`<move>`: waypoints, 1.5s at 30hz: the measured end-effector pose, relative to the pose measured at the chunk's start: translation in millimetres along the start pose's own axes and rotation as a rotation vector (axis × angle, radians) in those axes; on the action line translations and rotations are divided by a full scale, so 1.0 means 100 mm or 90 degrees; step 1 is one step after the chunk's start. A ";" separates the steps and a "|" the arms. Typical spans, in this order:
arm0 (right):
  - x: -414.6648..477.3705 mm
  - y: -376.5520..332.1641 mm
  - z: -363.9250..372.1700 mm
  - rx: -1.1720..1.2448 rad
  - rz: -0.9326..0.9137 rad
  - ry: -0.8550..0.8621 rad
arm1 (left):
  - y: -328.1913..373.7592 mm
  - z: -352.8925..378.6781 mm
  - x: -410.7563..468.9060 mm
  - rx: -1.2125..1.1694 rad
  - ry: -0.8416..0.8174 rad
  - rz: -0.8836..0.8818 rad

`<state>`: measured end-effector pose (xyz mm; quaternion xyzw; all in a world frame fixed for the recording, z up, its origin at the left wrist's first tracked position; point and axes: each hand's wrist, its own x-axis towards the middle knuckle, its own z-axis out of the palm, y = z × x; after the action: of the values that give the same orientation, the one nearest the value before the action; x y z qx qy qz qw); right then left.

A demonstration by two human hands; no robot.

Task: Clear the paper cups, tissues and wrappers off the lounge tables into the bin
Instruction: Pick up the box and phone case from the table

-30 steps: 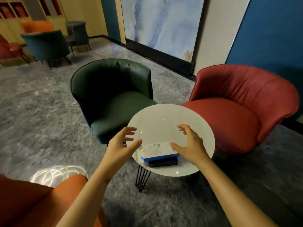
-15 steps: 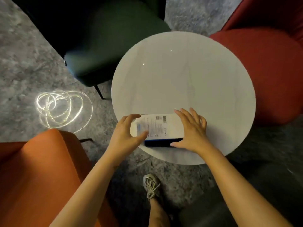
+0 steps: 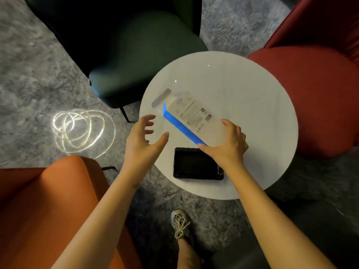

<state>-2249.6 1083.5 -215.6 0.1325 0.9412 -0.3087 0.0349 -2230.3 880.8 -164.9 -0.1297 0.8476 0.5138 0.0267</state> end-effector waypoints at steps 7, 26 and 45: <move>-0.38 -0.68 -0.01 0.196 -0.087 -0.028 | 0.35 0.00 -0.06 -0.170 0.006 -0.096; -0.02 0.53 0.49 -0.129 -0.072 -0.245 | -0.45 0.12 0.10 0.040 0.004 -0.202; 0.15 0.38 0.42 -0.177 -0.182 -0.115 | -0.40 0.00 0.10 0.075 -0.009 -0.224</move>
<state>-2254.8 1091.8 -273.4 -0.0367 0.9770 -0.1886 0.0926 -2230.1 861.6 -200.8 -0.2705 0.8401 0.4518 0.1301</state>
